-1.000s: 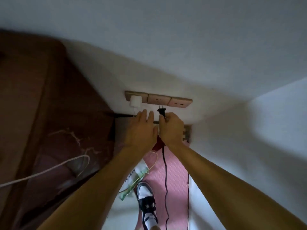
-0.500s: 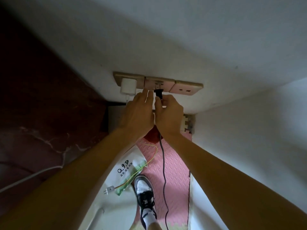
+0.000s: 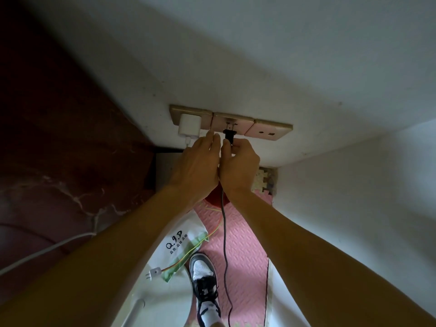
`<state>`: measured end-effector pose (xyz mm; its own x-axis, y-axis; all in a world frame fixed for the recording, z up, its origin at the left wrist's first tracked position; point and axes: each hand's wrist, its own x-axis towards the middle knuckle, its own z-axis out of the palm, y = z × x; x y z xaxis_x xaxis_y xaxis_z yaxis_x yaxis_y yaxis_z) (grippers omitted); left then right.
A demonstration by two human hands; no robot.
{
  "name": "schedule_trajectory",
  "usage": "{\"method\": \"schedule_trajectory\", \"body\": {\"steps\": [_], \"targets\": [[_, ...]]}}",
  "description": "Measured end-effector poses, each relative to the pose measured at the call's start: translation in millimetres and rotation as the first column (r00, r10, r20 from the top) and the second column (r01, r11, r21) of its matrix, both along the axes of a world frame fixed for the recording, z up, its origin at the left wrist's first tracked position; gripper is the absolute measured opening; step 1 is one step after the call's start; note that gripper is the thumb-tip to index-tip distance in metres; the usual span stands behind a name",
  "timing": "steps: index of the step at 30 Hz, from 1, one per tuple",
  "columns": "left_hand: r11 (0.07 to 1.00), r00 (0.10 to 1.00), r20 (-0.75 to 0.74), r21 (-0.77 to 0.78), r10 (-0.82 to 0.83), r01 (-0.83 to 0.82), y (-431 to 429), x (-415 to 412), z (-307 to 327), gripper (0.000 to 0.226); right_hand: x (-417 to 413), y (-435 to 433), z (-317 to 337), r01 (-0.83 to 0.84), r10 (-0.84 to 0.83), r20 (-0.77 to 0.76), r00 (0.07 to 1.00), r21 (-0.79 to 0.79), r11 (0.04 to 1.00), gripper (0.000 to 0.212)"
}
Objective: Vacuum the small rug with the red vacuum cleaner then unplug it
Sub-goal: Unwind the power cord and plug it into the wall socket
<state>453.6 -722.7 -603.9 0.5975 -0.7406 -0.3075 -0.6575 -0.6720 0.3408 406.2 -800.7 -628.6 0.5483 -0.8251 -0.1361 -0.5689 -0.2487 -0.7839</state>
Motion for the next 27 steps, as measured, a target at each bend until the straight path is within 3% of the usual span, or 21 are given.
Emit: {"method": "schedule_trajectory", "body": {"steps": [10, 20, 27], "targets": [[0.999, 0.999, 0.0, 0.002, 0.032, -0.032, 5, -5, 1, 0.063, -4, -3, 1, -0.018, 0.018, 0.002, 1.0, -0.02, 1.0, 0.025], [0.999, 0.999, 0.018, 0.0, 0.04, -0.04, 8, -9, -1, 0.064, 0, 3, 3, 0.075, -0.075, 0.03, 0.997, 0.0, 0.997, 0.024], [0.996, 0.998, 0.003, -0.059, 0.061, -0.061, 14, -10, -1, 0.058, 15, -9, -1, 0.014, -0.014, 0.002, 1.0, -0.024, 1.0, 0.022]]}}
